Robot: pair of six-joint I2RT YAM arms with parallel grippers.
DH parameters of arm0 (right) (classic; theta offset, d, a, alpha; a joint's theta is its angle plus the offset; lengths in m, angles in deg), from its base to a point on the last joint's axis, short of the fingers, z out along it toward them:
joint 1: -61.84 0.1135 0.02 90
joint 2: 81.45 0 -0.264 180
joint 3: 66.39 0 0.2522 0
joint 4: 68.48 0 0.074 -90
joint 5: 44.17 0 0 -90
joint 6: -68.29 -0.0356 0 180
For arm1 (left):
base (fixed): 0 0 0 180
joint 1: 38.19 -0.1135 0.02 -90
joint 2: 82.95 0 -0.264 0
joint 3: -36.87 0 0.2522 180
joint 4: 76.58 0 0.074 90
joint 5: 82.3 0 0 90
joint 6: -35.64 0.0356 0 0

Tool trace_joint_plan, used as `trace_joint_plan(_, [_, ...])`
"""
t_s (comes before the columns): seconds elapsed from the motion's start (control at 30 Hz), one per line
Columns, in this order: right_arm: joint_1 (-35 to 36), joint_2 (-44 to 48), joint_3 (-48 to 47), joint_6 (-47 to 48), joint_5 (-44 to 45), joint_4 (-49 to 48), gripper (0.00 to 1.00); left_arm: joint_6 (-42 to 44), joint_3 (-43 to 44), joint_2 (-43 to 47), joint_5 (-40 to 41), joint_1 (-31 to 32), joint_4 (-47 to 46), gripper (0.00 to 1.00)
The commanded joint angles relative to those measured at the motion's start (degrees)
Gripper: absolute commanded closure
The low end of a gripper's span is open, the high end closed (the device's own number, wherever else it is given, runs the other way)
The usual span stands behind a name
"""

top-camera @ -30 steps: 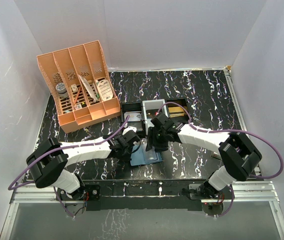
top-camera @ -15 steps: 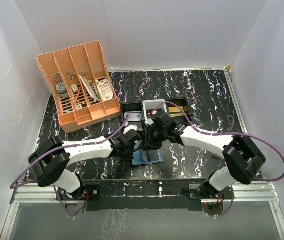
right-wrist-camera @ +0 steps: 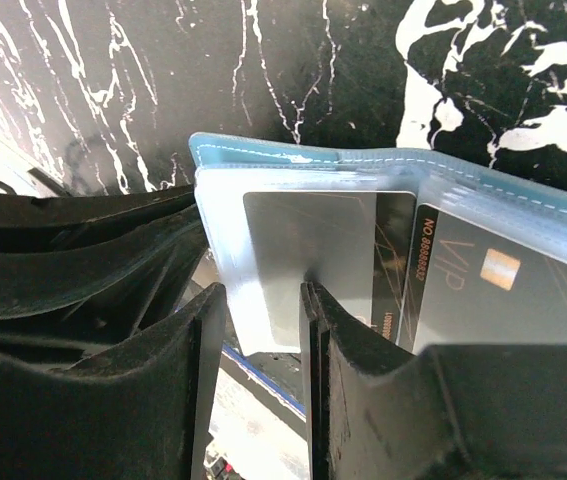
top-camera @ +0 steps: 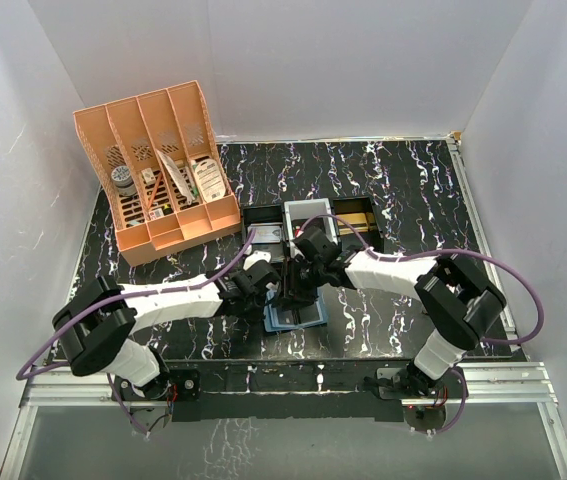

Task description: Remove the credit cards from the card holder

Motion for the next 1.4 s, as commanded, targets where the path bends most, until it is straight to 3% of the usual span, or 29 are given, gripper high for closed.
trace_joint_plan(0.0, [0.17, -0.33, 0.37, 0.97, 0.31, -1.64, 0.66, -0.64, -1.04, 2.50, 0.46, 0.07, 1.33, 1.00])
trace_joint_plan(0.17, [0.15, -0.14, -0.08, 2.12, 1.91, 0.26, 0.61, -0.81, -0.64, 3.66, 1.73, 0.07, 3.50, 0.99])
trace_joint_plan(0.53, [0.08, 7.62, -3.90, 5.87, 15.18, 5.48, 0.56, -2.16, 2.59, 12.33, 5.46, 0.09, 10.30, 0.53])
trace_joint_plan(0.67, [-0.06, 10.11, -2.77, 4.69, 20.18, 4.14, 0.52, -2.45, 4.11, 17.10, 6.14, 0.07, 11.12, 0.45])
trace_joint_plan(0.87, [-0.24, 13.96, 2.94, 3.46, 22.14, -3.72, 0.55, -2.03, 5.38, 22.15, 1.47, 0.07, 7.53, 0.34])
trace_joint_plan(1.0, [-0.27, 15.83, 4.55, 3.44, 24.26, -4.63, 0.54, -0.87, 5.45, 21.62, -5.37, 0.07, 2.31, 0.34])
trace_joint_plan(1.13, [-0.26, 17.70, 7.65, 3.45, 24.35, -8.09, 0.53, -1.77, 5.86, 17.83, -9.97, 0.07, -1.30, 0.45])
trace_joint_plan(1.37, [-1.48, 18.98, 12.74, -1.70, 17.65, -14.36, 0.52, -4.17, 6.78, 10.31, -7.96, -0.44, -1.09, 0.66])
